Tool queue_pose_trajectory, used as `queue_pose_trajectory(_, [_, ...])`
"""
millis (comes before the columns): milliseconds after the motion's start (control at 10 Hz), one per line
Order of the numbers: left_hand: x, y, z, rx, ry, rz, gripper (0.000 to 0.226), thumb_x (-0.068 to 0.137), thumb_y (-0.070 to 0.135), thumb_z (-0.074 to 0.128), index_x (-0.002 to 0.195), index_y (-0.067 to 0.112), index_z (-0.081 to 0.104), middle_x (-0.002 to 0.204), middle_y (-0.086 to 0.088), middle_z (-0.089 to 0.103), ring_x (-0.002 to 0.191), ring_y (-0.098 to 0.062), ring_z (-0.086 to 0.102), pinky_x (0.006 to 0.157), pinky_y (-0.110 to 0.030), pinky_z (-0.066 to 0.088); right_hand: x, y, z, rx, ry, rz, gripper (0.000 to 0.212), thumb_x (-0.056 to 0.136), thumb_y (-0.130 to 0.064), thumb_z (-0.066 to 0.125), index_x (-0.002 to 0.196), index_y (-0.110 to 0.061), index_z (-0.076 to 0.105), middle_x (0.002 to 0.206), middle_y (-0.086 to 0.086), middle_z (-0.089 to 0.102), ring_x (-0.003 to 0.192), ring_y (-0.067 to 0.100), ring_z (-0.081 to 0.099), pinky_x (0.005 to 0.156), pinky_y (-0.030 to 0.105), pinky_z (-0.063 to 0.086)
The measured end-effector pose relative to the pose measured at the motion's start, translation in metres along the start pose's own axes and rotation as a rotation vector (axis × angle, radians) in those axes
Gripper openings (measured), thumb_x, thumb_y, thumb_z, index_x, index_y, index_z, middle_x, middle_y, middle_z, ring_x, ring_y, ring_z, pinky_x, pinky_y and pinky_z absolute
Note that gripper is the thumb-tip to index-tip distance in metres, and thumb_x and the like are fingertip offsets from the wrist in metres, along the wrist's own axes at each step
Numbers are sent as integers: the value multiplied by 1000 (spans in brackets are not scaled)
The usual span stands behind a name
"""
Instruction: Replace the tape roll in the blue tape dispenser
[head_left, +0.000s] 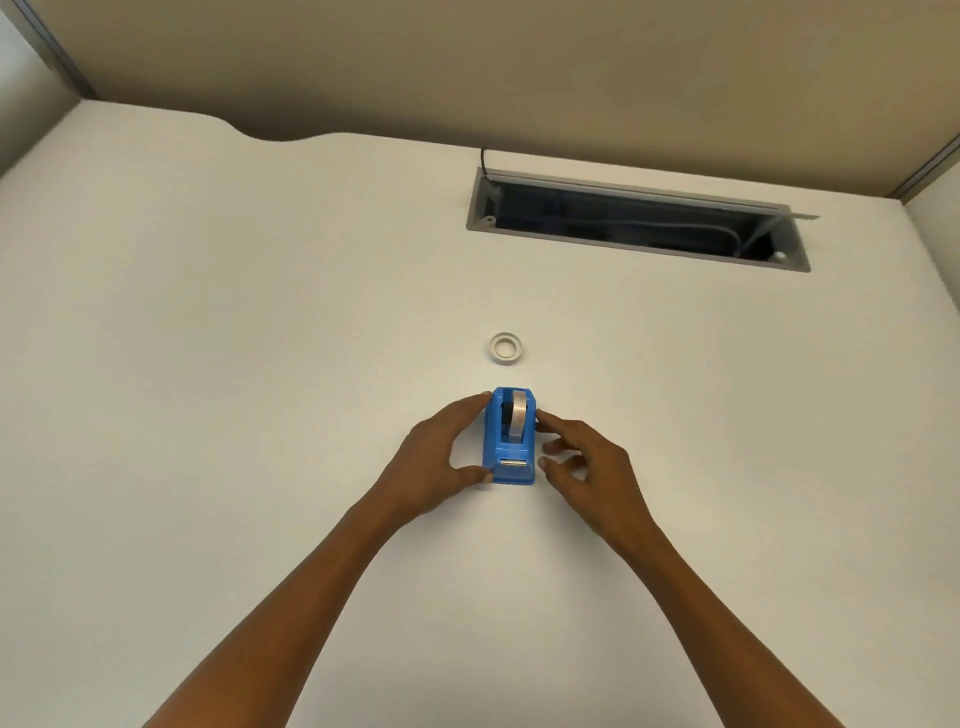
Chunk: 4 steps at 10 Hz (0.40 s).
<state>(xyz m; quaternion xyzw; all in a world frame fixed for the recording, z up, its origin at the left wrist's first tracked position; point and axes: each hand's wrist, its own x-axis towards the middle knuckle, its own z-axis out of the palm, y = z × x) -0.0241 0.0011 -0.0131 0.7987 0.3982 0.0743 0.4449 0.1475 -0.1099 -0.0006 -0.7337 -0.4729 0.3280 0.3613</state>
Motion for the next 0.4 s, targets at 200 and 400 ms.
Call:
queue_pose_trajectory(200, [-4,16,9,16,-23,-74,79,84,9,65,146,25,19,152,2,32,136,-17,36,107,-25,29,-9,-12,2,49,-25,71,49,87,8,56,132,-9,51,127,7,61,106,18,63,89,21,50])
queue_pose_trajectory(400, [-3,39,-11,252,-33,-9,69,95,10,47,148,18,3,159,0,1,146,-15,3,115,-27,11,-9,-20,-16,84,85,128,42,89,4,56,128,-10,55,126,6,61,102,8,58,76,-3,42])
